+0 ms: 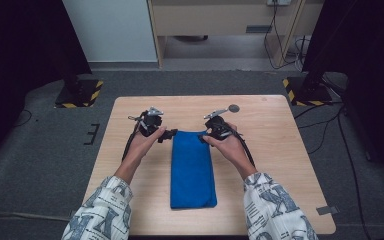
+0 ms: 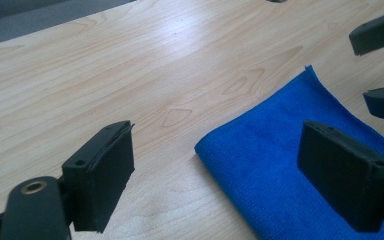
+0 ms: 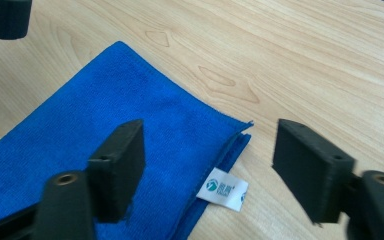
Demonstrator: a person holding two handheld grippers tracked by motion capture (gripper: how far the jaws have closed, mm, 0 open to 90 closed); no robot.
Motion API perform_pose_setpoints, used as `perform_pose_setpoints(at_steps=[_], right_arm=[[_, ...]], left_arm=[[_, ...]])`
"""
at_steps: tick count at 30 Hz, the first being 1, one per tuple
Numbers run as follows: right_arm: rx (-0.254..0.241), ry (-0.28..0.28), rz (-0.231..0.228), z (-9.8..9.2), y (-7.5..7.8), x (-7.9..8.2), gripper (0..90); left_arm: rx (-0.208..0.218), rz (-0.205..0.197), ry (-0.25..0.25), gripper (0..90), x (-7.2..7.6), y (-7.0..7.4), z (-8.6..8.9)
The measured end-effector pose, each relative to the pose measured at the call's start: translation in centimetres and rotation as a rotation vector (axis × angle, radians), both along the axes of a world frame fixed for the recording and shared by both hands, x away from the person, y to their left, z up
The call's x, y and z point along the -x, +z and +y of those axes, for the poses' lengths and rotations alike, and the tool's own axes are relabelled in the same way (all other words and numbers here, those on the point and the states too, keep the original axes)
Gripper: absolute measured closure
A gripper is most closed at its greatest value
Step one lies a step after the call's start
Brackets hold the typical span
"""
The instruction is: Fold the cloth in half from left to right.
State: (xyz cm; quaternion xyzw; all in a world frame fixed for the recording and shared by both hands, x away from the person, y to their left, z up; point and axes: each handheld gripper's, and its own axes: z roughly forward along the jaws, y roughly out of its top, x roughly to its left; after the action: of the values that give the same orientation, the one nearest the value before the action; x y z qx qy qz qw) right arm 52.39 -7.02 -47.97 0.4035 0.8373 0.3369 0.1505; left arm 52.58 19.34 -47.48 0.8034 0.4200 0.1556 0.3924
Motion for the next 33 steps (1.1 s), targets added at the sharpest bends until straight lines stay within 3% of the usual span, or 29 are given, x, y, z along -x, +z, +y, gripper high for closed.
perform_pose_setpoints(at_steps=[3,11,15,18,21,28,33], right_arm=[[-0.005,-0.008,0.002,0.0,-0.1,-0.5,36.5],[-0.005,-0.022,0.014,0.4,-0.9,-2.0,41.7],[-0.027,-0.044,0.021,0.5,-1.4,-2.6,41.6],[-0.017,-0.044,0.034,0.6,-2.1,-2.9,41.5],[0.006,-0.062,0.043,0.7,-2.8,-3.1,40.7],[0.005,-0.098,0.072,0.2,-3.9,-3.8,39.6],[-0.001,-0.091,0.09,-0.1,-4.3,-3.9,39.6]], left_arm=[[-0.019,0.011,-0.002,16.8,-0.2,-0.4,0.1],[-0.016,0.035,0.014,22.8,-0.9,-1.6,-0.3],[-0.03,0.06,0.016,25.0,-1.2,-2.5,-0.6],[-0.034,0.078,0.004,25.7,-1.4,-3.2,-1.0],[-0.049,0.08,0.003,26.3,-1.6,-3.8,-1.4],[-0.064,0.096,0.004,29.9,-1.9,-5.0,-2.2],[-0.08,0.088,0.008,31.4,-1.9,-5.2,-2.5]])
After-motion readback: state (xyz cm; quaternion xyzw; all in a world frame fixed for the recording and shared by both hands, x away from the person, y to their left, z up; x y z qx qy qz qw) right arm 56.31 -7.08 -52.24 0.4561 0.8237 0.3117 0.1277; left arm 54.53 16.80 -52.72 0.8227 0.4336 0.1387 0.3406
